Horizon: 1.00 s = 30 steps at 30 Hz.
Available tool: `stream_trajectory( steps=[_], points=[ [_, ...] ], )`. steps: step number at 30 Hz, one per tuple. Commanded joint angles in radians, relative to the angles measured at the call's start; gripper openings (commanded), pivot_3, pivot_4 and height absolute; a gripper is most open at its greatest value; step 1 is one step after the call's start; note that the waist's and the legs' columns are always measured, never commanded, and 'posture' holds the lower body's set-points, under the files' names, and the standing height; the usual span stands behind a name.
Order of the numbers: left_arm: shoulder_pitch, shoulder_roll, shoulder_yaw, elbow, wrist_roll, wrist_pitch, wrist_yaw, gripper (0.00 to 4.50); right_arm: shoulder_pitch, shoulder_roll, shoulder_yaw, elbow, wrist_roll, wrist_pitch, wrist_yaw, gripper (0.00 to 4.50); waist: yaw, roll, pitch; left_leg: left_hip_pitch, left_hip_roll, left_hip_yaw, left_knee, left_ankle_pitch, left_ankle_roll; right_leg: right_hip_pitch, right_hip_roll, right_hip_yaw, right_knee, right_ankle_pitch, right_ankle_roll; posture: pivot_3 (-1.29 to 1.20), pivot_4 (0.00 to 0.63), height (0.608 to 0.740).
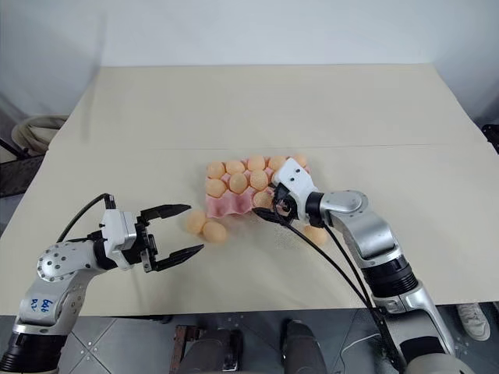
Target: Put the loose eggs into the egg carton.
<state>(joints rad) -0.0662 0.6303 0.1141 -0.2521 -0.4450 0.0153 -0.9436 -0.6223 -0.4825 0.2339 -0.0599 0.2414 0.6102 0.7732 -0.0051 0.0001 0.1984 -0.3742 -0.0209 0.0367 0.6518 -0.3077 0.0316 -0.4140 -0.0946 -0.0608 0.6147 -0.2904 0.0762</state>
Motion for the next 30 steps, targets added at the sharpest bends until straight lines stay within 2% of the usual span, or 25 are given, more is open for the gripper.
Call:
stream_trajectory(
  steps=[1,2,5,13,20,29,30],
  points=[
    [0.005,0.003,0.015,-0.042,-0.002,0.000,0.012,4.50,-0.018,0.008,-0.010,-0.001,-0.007,-0.023,0.010,2.51,0.000,0.000,0.000,0.000,0.000,0.000,0.000,0.000,0.000,0.000,0.000,0.000,0.000,0.000,0.000,0.00,0.150,0.740],
    [0.005,0.003,0.015,-0.043,-0.002,0.001,0.014,4.50,-0.019,0.009,-0.010,0.000,-0.008,-0.026,0.012,2.11,0.000,0.000,0.000,0.000,0.000,0.000,0.000,0.000,0.000,0.000,0.000,0.000,0.000,0.000,0.000,0.00,0.150,0.740],
    [0.005,0.002,0.014,-0.048,-0.002,0.004,0.018,4.50,-0.019,0.011,-0.009,-0.004,-0.009,-0.039,0.026,1.39,0.000,0.000,0.000,0.000,0.000,0.000,0.000,0.000,0.000,0.000,0.000,0.000,0.000,0.000,0.000,0.00,0.150,0.740],
    [0.010,0.001,0.016,-0.052,-0.001,0.006,0.029,4.50,-0.021,0.007,-0.070,-0.043,0.037,-0.044,0.054,1.39,0.000,0.000,0.000,0.000,0.000,0.000,0.000,0.000,0.000,0.000,0.000,0.000,0.001,0.000,0.000,0.00,0.150,0.740],
    [0.015,0.001,0.015,-0.055,-0.001,0.007,0.036,4.50,0.026,-0.070,-0.188,-0.055,0.093,-0.036,0.083,1.39,0.004,0.000,0.000,0.000,0.000,0.000,0.000,0.000,0.000,0.000,0.000,0.000,-0.001,0.000,0.000,0.00,0.150,0.740],
    [-0.028,-0.004,-0.004,-0.023,0.002,0.006,0.026,4.50,0.076,-0.111,-0.178,-0.012,0.058,-0.055,0.076,1.39,0.001,0.000,0.000,0.000,0.000,0.001,0.000,0.000,0.000,0.000,0.000,0.000,-0.002,0.000,0.000,0.00,0.150,0.740],
    [-0.032,-0.004,-0.004,-0.020,0.002,0.006,0.025,4.50,0.077,-0.107,-0.175,-0.018,0.061,-0.053,0.079,1.61,0.002,0.000,0.000,0.000,0.000,0.001,0.000,0.000,0.000,0.000,0.000,-0.001,-0.001,0.000,0.000,0.00,0.150,0.740]
  ],
)
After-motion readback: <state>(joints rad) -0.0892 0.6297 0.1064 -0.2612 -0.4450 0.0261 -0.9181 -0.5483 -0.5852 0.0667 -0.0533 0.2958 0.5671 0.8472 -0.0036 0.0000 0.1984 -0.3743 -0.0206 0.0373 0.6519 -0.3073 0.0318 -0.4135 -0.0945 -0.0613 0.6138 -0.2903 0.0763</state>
